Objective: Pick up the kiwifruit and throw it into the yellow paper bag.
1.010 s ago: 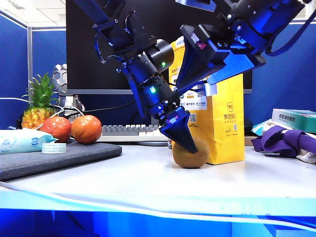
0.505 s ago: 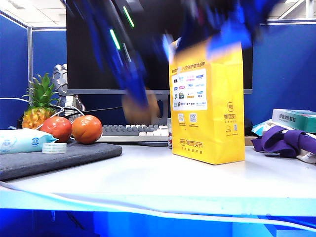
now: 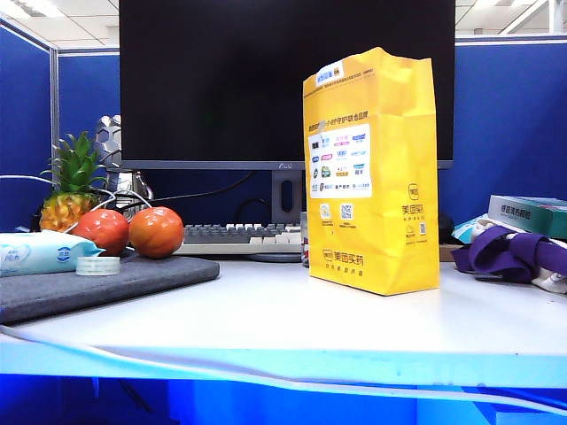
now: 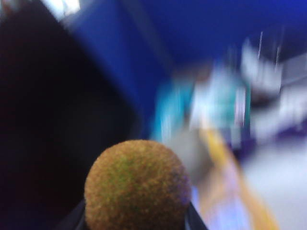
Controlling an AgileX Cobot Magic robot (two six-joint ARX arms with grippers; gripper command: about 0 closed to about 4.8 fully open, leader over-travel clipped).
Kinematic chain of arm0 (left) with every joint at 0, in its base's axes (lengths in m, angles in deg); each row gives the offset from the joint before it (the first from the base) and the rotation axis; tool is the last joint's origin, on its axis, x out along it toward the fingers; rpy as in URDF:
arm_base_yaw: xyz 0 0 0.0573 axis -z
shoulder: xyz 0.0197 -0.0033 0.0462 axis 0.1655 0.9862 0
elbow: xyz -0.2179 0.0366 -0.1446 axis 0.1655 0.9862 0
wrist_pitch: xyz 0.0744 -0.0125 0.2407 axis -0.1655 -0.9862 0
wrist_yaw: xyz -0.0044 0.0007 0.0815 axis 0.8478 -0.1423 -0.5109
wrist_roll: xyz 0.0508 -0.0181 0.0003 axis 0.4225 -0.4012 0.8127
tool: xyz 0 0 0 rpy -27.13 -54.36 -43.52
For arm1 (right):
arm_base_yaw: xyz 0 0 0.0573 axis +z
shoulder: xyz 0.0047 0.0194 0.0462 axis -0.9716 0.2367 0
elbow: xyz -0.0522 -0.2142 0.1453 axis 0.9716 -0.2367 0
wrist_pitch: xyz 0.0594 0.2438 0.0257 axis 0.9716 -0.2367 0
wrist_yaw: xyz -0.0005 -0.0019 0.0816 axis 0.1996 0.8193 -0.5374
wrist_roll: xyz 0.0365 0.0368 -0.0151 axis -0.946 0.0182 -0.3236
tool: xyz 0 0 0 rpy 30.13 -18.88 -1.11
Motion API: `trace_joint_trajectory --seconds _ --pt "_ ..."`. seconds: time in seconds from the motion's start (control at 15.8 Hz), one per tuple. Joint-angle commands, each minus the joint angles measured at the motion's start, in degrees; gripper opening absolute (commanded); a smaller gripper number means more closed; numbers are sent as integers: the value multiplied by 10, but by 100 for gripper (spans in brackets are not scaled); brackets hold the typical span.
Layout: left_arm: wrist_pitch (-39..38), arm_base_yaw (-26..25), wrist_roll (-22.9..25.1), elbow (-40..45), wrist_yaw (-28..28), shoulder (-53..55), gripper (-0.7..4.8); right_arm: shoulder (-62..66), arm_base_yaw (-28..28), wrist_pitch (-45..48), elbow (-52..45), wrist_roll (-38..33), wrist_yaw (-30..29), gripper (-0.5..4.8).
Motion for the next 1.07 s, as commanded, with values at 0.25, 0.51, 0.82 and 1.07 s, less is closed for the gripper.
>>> trace_joint_trajectory --seconds 0.25,0.51,0.82,1.07 --pt "369 0 -248 1 11 133 80 -61 0 -76 0 8 39 479" --pt "372 4 -306 1 7 215 90 -52 0 -104 -1 6 37 479" --pt "358 11 -361 1 44 216 479 -31 0 -97 -1 6 39 479" --pt "287 -2 -325 1 12 157 479 -51 0 -68 -1 24 121 479"
